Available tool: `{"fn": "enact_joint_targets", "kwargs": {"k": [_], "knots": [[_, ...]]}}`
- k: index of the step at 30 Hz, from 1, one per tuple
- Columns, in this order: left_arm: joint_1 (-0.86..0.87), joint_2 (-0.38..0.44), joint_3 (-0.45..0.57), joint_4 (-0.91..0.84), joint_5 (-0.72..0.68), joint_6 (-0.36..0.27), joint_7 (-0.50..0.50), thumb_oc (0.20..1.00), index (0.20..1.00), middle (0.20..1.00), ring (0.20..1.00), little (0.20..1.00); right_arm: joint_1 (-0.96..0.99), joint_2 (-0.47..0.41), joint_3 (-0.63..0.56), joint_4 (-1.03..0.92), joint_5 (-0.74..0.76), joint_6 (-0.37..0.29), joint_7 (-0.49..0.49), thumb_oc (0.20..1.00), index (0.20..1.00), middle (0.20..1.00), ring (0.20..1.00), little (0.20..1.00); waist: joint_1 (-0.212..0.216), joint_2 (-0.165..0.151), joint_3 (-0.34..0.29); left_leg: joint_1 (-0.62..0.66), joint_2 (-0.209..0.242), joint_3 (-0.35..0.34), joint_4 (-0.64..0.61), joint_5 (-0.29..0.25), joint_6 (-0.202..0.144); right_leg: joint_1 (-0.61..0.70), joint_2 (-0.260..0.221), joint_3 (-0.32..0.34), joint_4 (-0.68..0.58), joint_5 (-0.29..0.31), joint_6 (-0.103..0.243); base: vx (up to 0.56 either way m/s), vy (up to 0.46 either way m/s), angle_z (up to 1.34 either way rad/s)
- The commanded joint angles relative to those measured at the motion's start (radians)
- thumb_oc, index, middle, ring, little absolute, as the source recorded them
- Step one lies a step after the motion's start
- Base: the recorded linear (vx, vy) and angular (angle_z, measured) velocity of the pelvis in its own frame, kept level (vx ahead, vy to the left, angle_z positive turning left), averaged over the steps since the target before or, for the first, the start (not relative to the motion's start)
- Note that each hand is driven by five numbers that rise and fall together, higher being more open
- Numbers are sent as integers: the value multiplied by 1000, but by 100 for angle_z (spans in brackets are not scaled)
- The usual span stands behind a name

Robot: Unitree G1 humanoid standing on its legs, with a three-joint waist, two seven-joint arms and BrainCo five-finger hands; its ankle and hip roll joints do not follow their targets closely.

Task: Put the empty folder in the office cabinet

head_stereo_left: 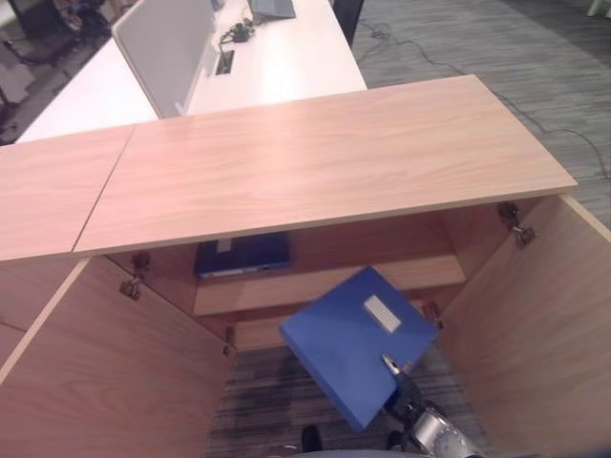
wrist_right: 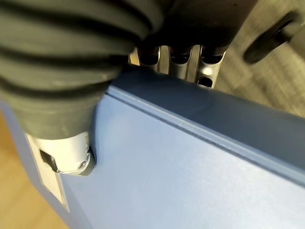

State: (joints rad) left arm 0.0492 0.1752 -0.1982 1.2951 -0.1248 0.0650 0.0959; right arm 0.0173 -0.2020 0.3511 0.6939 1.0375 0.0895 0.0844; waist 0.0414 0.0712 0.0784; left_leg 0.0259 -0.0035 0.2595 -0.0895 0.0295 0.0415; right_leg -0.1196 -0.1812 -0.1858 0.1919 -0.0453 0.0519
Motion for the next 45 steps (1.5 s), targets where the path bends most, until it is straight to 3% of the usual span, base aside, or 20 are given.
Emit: {"fn": "enact_joint_targets", "kwargs": {"k": [1, 2, 3, 4, 8, 9, 12, 15, 16, 19, 20, 29, 32, 33, 37, 42, 45], "knots": [[24, 21, 33, 87, 102, 8, -6, 1000, 1000, 1000, 1000, 1000, -45, -11, 60, -197, -23, -46, 94, 200, 200, 200, 200, 200, -4, -4, 45, -12, -9, -35, 2, -32, -22, 54, -75, -94, -23, 85, 90, -26, -55, -51], [24, 21, 33, 87, 102, 8, -6, 1000, 1000, 1000, 1000, 1000, -45, -11, 60, -198, -23, -46, 94, 200, 200, 200, 200, 200, -4, -3, 45, -11, -8, -35, 2, -32, -22, 55, -74, -94, -24, 86, 90, -11, -91, -54], [22, 33, 35, 84, 116, -4, -14, 1000, 1000, 1000, 1000, 1000, -69, -54, 97, -278, -39, -70, 108, 200, 200, 200, 200, 200, -14, -13, 76, 2, -5, -42, 4, -36, -25, 1, -26, -85, -61, 93, 83, 43, -84, -35], [21, 39, 44, 78, 118, -6, -19, 1000, 1000, 1000, 1000, 1000, -82, -72, 100, -316, -40, -79, 111, 200, 200, 200, 200, 200, -17, -20, 92, 5, -4, -50, 15, -41, -27, -7, -12, -65, -72, 90, 85, 60, -122, -20], [12, 57, 65, 50, 131, -14, -13, 1000, 1000, 1000, 1000, 1000, -104, -134, 119, -465, -36, -96, 132, 200, 200, 200, 200, 200, -10, -48, 117, -37, -3, -62, 95, -67, -30, 3, -10, -59, -106, 102, 82, -8, -126, 41], [2, 62, 74, 25, 111, -19, -11, 1000, 1000, 1000, 1000, 1000, -131, -173, 107, -494, -11, -126, 127, 200, 200, 200, 200, 200, -5, -59, 138, -108, 16, -67, 172, -82, -34, -23, -16, -69, -91, 96, 69, -126, -151, 36], [-21, 66, 51, -17, 73, -26, -2, 1000, 1000, 1000, 1000, 1000, -206, -235, 95, -522, -28, -169, 91, 200, 200, 200, 200, 200, -2, -54, 185, -259, 51, -96, 338, -143, -29, -134, -38, -70, 38, 51, 52, -223, -137, 20], [-30, 68, 29, -39, 57, -33, 4, 1000, 1000, 1000, 1000, 1000, -260, -252, 71, -540, -27, -198, 70, 200, 200, 200, 200, 200, 0, -44, 197, -367, 51, -117, 445, -171, -19, -219, -53, -68, 142, 15, 34, -170, -45, 27], [-35, 70, 14, -46, 44, -35, 11, 1000, 1000, 1000, 1000, 1000, -309, -246, 44, -558, -4, -231, 46, 200, 200, 200, 200, 200, 4, -35, 197, -456, 49, -130, 531, -195, -10, -293, -62, -62, 229, -28, 14, -116, -32, 26], [-35, 69, 0, -53, 44, -32, 17, 1000, 1000, 1000, 1000, 1000, -342, -231, 13, -580, 25, -260, 24, 200, 200, 200, 200, 200, 11, -27, 193, -533, 52, -140, 612, -218, -5, -362, -74, -55, 319, -80, -5, -99, -41, 22], [-32, 72, -14, -63, 40, -31, 25, 1000, 1000, 1000, 1000, 1000, -357, -215, -19, -614, 75, -294, 3, 200, 200, 200, 200, 200, 22, -21, 187, -651, 50, -158, 732, -250, 0, -474, -94, -46, 463, -154, -35, -85, -74, 27], [-24, 86, -22, -104, 2, -14, 71, 1000, 1000, 1000, 1000, 1000, -409, -265, -60, -661, 85, -338, -85, 200, 200, 200, 200, 200, 44, -23, 185, -956, 44, -206, 1000, -317, 4, -769, -130, 38, 765, -307, -125, -62, -77, 20], [-19, 89, -29, -110, -1, -12, 82, 1000, 1000, 1000, 1000, 1000, -432, -264, -72, -660, 94, -356, -105, 200, 200, 200, 200, 200, 50, -22, 184, -988, 41, -215, 1029, -325, 8, -802, -137, 43, 801, -323, -133, 3, -66, 14], [-17, 95, -41, -120, -9, -12, 94, 1000, 1000, 1000, 1000, 1000, -495, -245, -85, -624, 122, -393, -140, 200, 200, 200, 200, 200, 59, -20, 186, -1010, 38, -224, 1049, -332, 10, -823, -142, 45, 831, -338, -140, 16, -45, 18], [-26, 110, -58, -128, -49, -13, 111, 1000, 1000, 1000, 1000, 1000, -668, -232, -108, -503, 152, -444, -215, 200, 200, 200, 200, 200, 78, -21, 188, -1029, 38, -230, 1078, -342, 9, -840, -147, 48, 862, -354, -146, 22, -32, 8], [-57, 142, -115, -135, -99, -19, 152, 1000, 1000, 1000, 1000, 1000, -1036, -220, -233, -113, 287, -522, -325, 200, 200, 200, 200, 200, 125, -19, 180, -1031, 26, -246, 1105, -361, 9, -826, -154, 43, 887, -373, -139, 34, -26, 9], [-70, 155, -130, -128, -107, -22, 159, 1000, 1000, 1000, 1000, 1000, -1145, -246, -248, 29, 331, -521, -335, 200, 200, 200, 200, 200, 141, -23, 177, -1022, 19, -250, 1099, -364, 8, -814, -153, 40, 883, -378, -137, 33, -16, 15]]}}
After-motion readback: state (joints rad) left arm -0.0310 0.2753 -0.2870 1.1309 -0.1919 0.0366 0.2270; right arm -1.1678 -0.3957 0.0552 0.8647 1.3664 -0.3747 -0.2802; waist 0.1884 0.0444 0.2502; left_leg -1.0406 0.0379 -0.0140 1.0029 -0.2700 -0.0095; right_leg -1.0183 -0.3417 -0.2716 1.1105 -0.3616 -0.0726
